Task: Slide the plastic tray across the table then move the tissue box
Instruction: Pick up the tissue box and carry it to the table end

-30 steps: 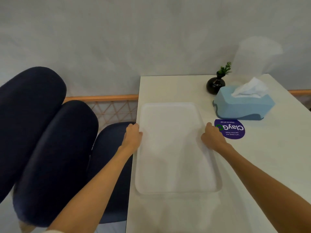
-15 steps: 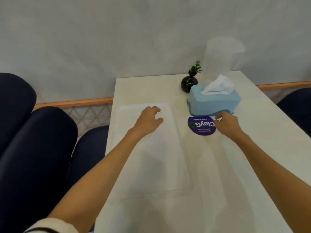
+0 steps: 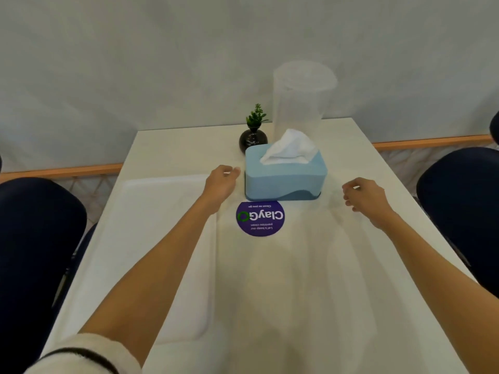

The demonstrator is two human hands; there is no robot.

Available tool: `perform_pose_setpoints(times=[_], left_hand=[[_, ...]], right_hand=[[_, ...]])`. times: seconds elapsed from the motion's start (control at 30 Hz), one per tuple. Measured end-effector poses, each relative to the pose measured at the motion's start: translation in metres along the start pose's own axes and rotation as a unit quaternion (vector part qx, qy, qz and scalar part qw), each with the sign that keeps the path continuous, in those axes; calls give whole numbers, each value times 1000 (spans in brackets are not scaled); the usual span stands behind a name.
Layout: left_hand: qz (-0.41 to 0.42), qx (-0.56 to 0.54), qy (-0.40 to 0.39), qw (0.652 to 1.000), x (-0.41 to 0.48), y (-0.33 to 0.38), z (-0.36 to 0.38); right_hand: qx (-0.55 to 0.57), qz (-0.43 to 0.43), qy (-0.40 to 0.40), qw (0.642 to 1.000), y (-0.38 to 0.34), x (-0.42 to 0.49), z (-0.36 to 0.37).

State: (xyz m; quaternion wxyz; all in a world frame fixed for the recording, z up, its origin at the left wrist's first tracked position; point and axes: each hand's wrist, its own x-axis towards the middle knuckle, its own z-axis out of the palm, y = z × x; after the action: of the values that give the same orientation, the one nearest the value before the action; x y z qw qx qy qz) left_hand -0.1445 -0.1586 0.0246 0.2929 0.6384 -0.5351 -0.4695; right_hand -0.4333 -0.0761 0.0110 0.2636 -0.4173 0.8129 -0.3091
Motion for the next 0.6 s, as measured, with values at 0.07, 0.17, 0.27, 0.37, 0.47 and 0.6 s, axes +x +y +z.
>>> perform_pose_setpoints(times=[0.07, 0.17, 0.27, 0.37, 0.47, 0.6], left_hand=[[-35, -16, -6, 999, 4, 6, 6], [-67, -20, -18, 997, 9, 11, 5], [-88, -13, -30, 996, 16, 12, 22], [-106, -24, -22, 994, 22, 13, 39], [-103, -57, -32, 993, 22, 11, 43], [-103, -110, -58, 987, 20, 9, 51]], right_hand=[[21, -11, -37, 999, -4, 10, -1], [65, -29, -62, 996, -24, 11, 9], [97, -19, -91, 991, -34, 23, 14], [119, -7, -128, 985, -34, 38, 20], [141, 5, -151, 978, -40, 36, 26], [166, 27, -155, 973, -35, 37, 41]])
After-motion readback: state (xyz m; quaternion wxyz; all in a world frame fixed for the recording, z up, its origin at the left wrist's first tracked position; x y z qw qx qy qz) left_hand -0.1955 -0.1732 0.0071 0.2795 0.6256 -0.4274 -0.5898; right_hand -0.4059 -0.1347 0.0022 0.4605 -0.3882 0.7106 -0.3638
